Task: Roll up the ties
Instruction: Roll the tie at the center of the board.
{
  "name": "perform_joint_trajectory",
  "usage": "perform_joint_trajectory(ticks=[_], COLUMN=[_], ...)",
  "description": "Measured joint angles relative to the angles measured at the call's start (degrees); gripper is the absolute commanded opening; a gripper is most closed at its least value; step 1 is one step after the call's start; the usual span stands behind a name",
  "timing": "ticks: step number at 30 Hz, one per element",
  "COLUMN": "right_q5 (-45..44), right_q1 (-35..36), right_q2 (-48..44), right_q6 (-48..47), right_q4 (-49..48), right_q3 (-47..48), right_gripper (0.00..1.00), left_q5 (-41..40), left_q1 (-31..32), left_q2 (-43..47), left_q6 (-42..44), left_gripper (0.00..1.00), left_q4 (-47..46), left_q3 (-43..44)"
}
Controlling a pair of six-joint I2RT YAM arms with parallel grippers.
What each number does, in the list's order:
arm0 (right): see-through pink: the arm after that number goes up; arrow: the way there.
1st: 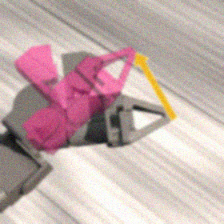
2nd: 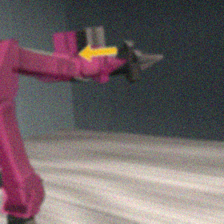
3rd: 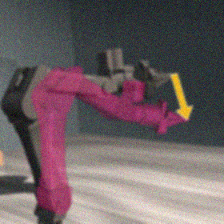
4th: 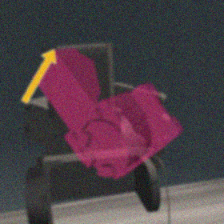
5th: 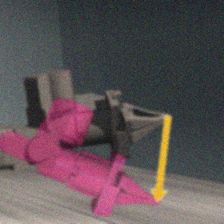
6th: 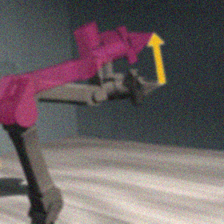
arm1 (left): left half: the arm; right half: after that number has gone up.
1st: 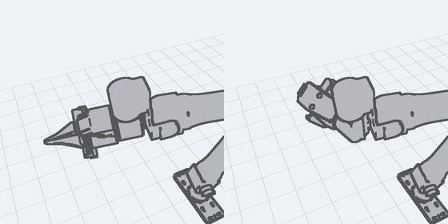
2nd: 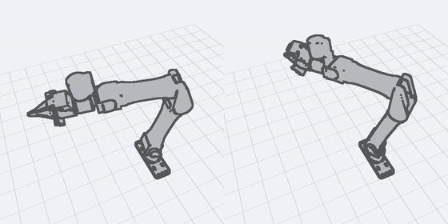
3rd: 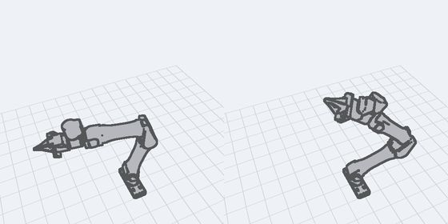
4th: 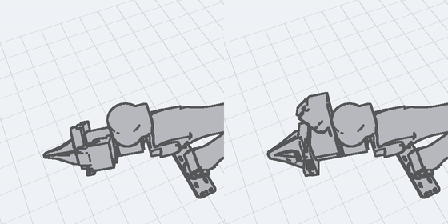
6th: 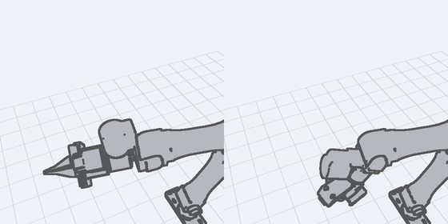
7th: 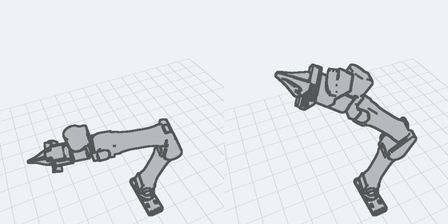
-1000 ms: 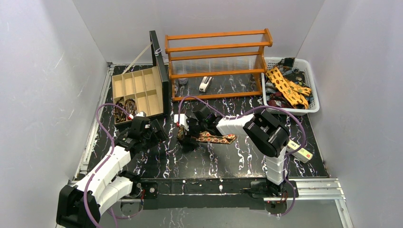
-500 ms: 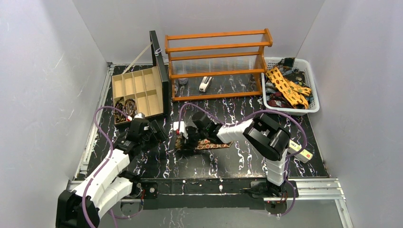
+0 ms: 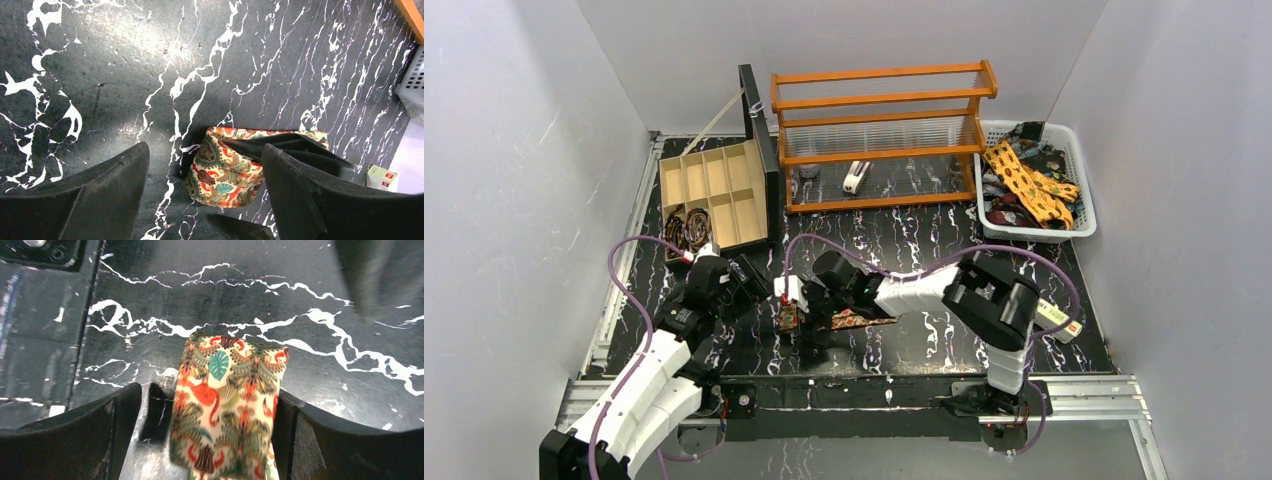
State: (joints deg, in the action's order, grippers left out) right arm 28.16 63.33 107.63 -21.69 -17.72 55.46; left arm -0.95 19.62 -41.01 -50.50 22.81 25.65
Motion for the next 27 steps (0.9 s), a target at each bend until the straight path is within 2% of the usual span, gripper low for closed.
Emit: perform_joint_trajectory(ticks=[2,7,11,15,17,21,27], right_q5=[-0.8,-6.0,-17.4,-21.0,-21.4,-21.6,-19.5], right_q1=[0.0,-0.2,-0.5,-2.6,-3.1,-3.1,-3.9], right_q2=[-2.7,-16.1,-23.8,-22.9,-21.9,-17.8,-11.0], right_q6=[1.1,9.4,28.3,46.4,52.3,59.2,63.9], right_q4=[1.3,-1.0,0.2,9.2,11.9,17.0,19.8], right_q3=[-0.5,-5.8,-8.8,-6.4,-6.4,-4.8,-0.7], right_gripper=[0.99,0.99,0.99,0.94,0.90,0.83,0.70], left_q5=[0.0,0.4,1.5,2.0,2.1,2.6,4.3], left_q1=[0.0,0.0,0.0,0.0,0.0,0.0,0.0], left_q2=[-0.2,-0.8,-1.0,-1.7,-1.7,-2.3,-2.7], left_q6=[-0.1,-0.1,-0.1,-0.1,-0.1,-0.1,-0.1], left_gripper=[0.80,0.80,0.80,0.80,0.80,0.80,0.80], left_q4=[0.0,-0.1,-0.5,-0.5,-0.6,-1.6,-2.9], left_q3=[-0.1,-0.2,-0.8,-0.9,-0.9,-0.9,-1.4])
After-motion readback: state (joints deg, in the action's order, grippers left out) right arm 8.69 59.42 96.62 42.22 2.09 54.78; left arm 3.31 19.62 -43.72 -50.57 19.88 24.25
